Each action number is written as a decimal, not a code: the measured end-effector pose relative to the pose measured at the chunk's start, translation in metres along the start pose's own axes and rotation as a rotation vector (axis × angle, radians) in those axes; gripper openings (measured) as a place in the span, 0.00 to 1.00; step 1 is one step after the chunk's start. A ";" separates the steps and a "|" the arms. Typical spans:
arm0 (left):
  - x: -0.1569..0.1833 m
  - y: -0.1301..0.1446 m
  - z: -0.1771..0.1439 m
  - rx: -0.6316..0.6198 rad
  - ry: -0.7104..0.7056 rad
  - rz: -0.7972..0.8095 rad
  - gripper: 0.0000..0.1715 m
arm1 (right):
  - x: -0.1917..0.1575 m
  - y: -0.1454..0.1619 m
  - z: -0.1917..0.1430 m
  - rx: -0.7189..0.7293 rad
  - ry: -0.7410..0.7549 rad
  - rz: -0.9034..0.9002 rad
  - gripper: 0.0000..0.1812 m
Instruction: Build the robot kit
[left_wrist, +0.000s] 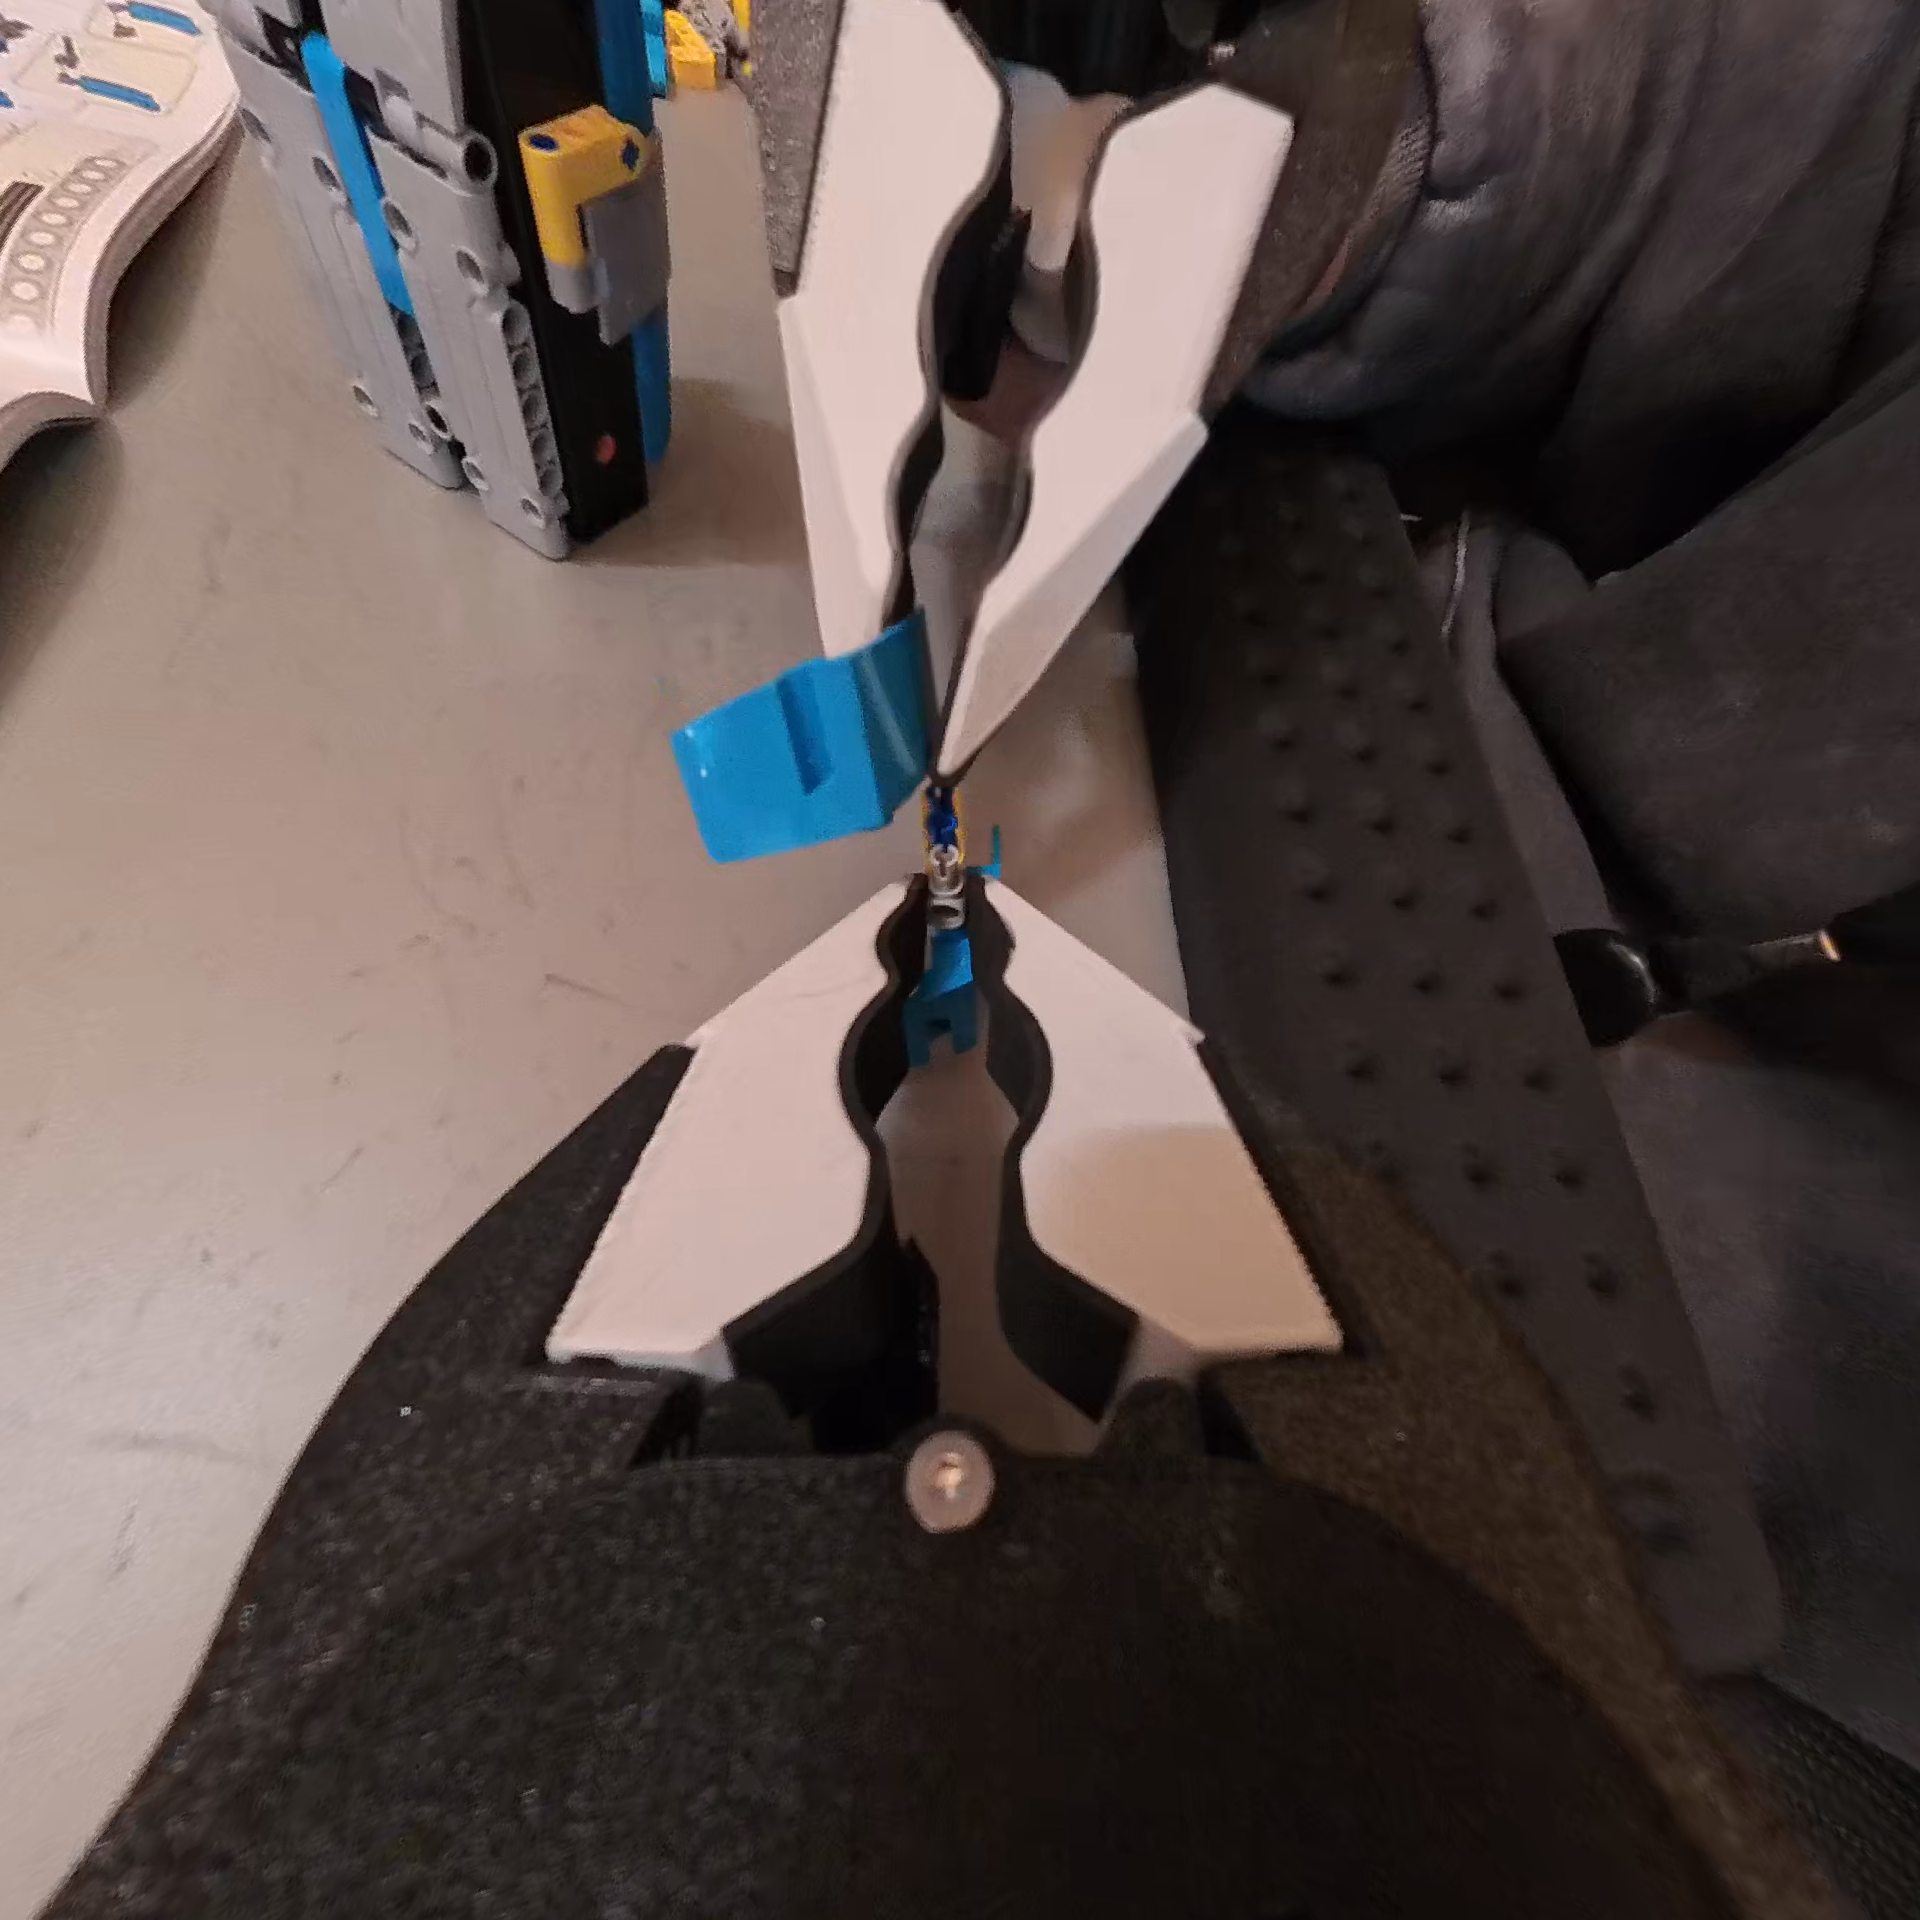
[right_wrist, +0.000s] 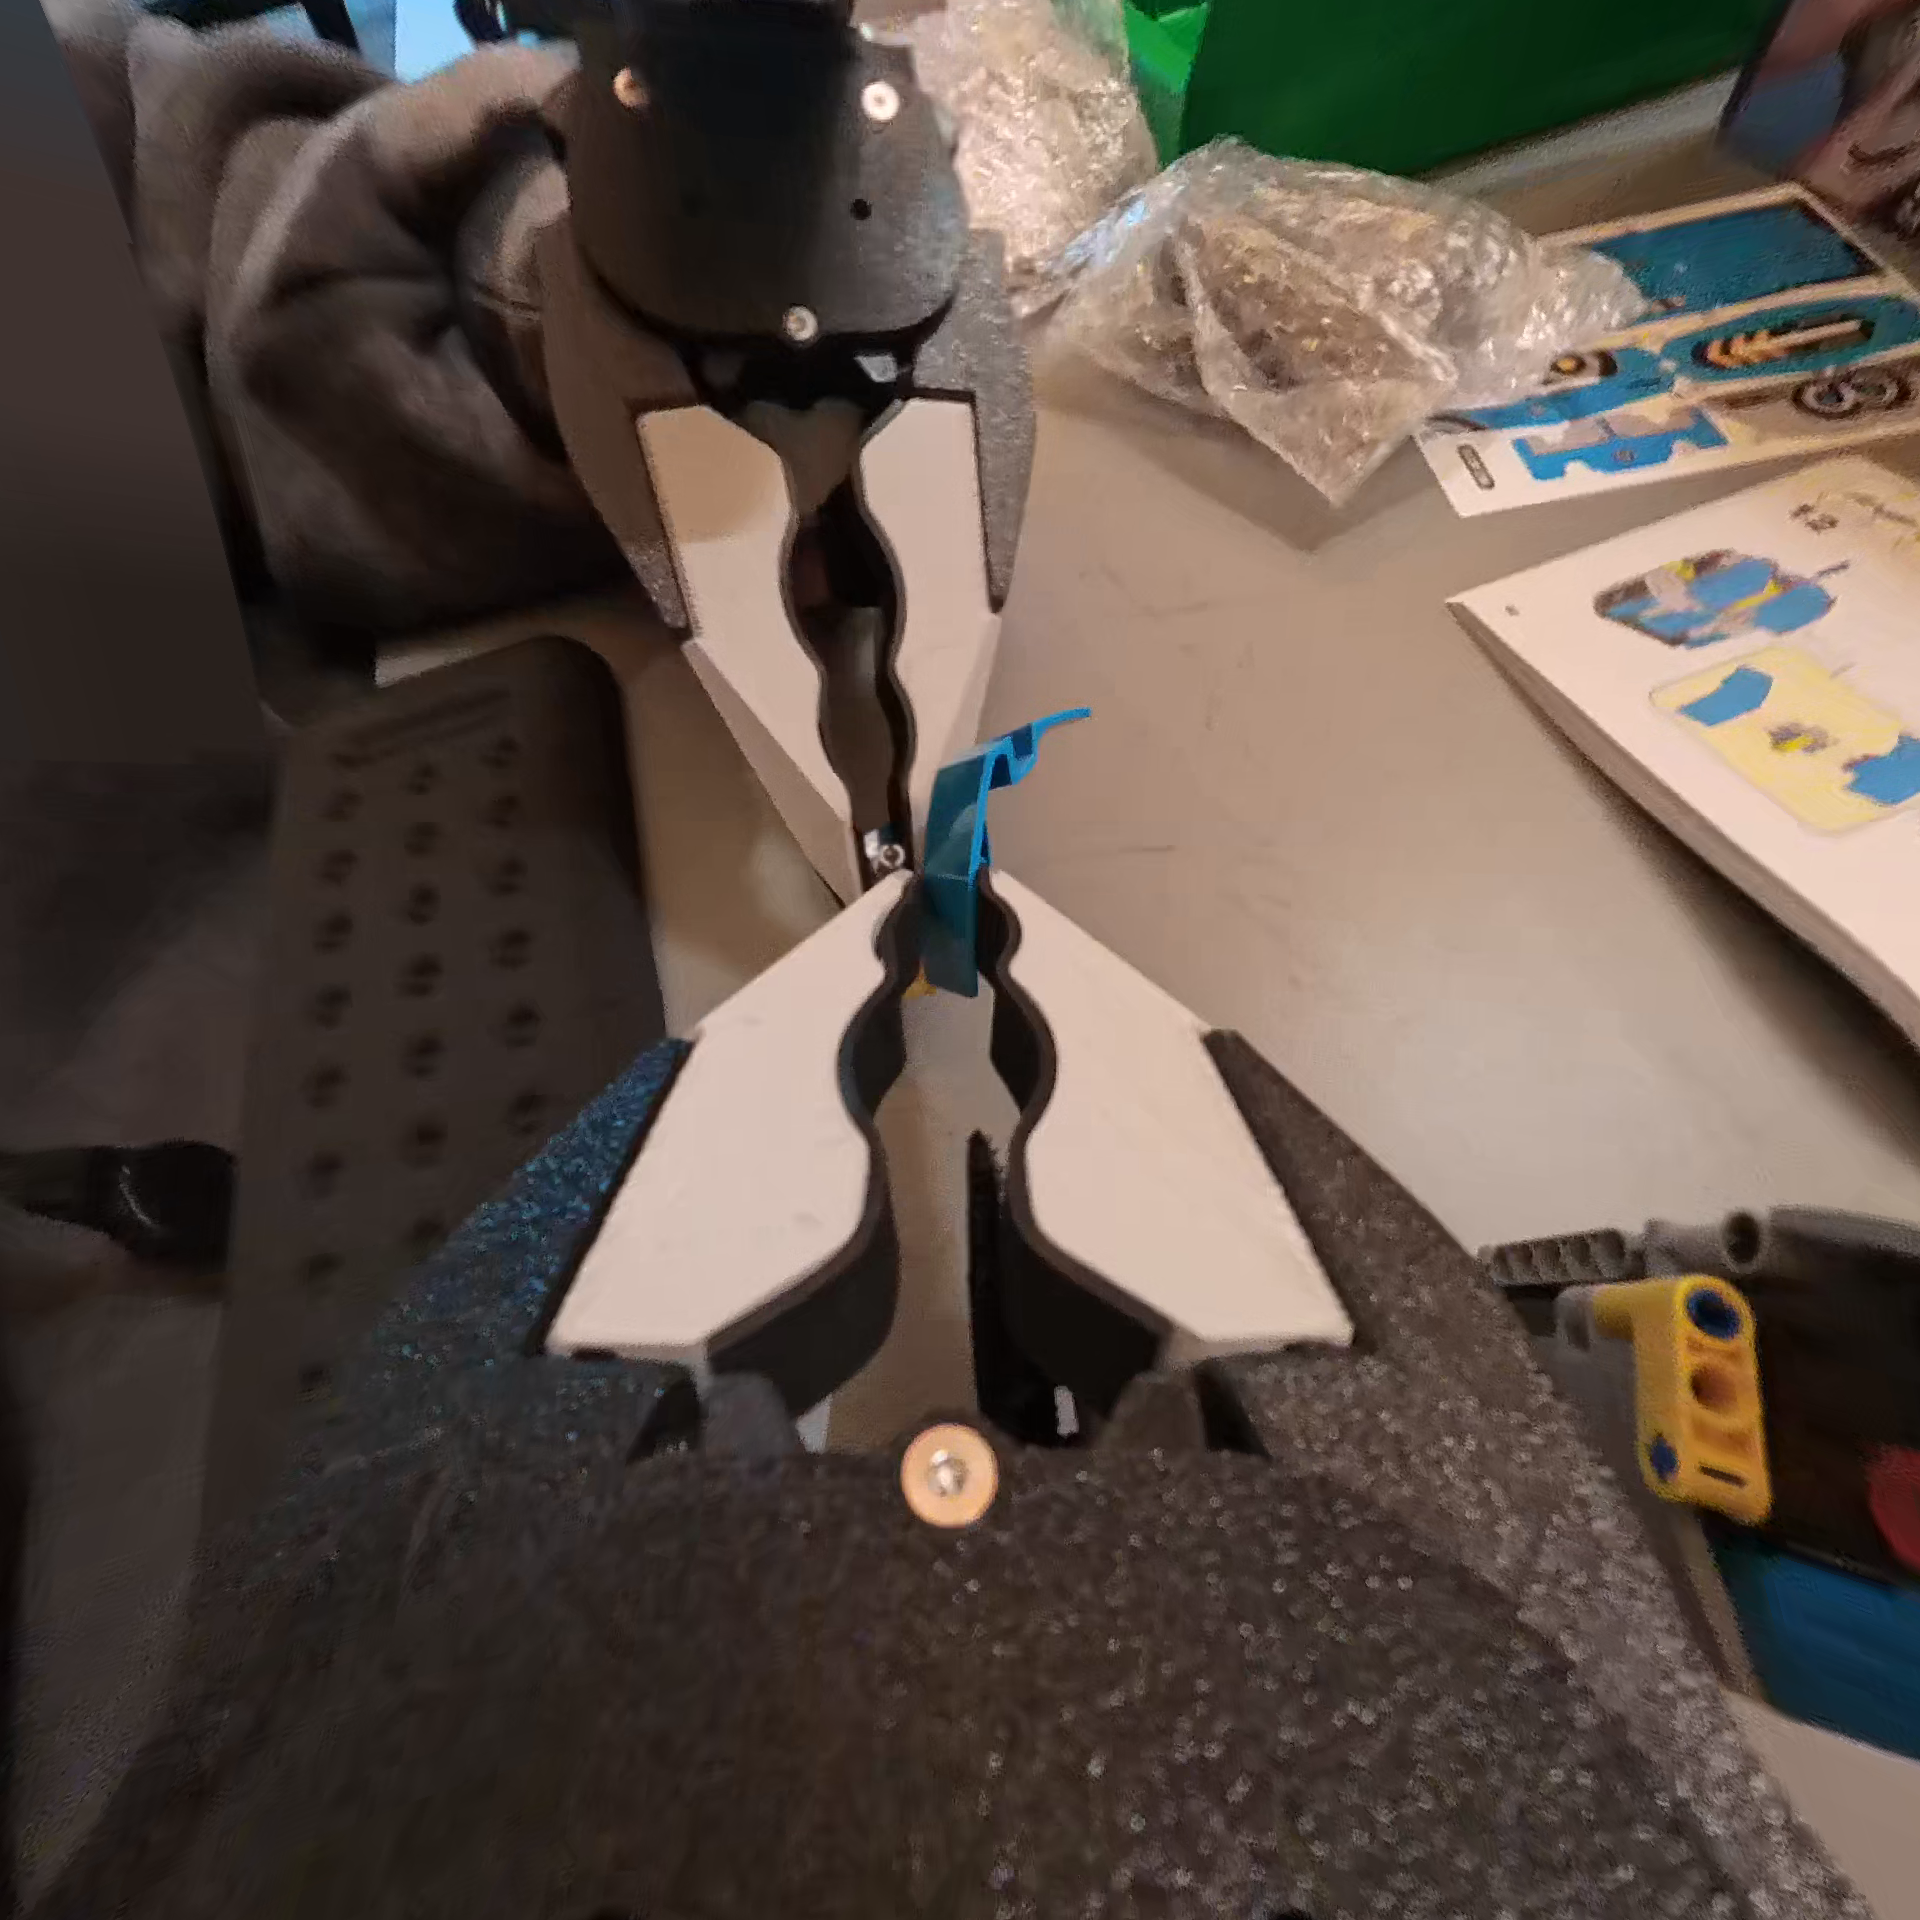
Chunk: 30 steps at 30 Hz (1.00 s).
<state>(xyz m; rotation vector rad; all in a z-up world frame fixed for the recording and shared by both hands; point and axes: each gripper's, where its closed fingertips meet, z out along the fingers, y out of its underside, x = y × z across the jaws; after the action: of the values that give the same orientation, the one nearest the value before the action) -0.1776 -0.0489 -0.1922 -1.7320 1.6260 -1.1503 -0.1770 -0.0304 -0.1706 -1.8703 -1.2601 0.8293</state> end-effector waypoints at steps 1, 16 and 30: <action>0.000 0.001 0.001 -0.007 -0.002 0.000 0.04 | -0.003 0.002 0.002 -0.013 -0.006 -0.025 0.05; 0.007 0.007 0.002 -0.036 0.088 -0.104 0.04 | -0.012 0.008 0.007 -0.037 -0.130 -0.032 0.05; 0.004 0.007 0.002 -0.038 0.080 -0.122 0.04 | -0.012 0.011 0.003 -0.130 -0.173 -0.057 0.05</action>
<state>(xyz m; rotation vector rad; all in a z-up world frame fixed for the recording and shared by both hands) -0.1800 -0.0545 -0.1984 -1.8532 1.6171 -1.2683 -0.1779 -0.0439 -0.1796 -1.8864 -1.4995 0.9139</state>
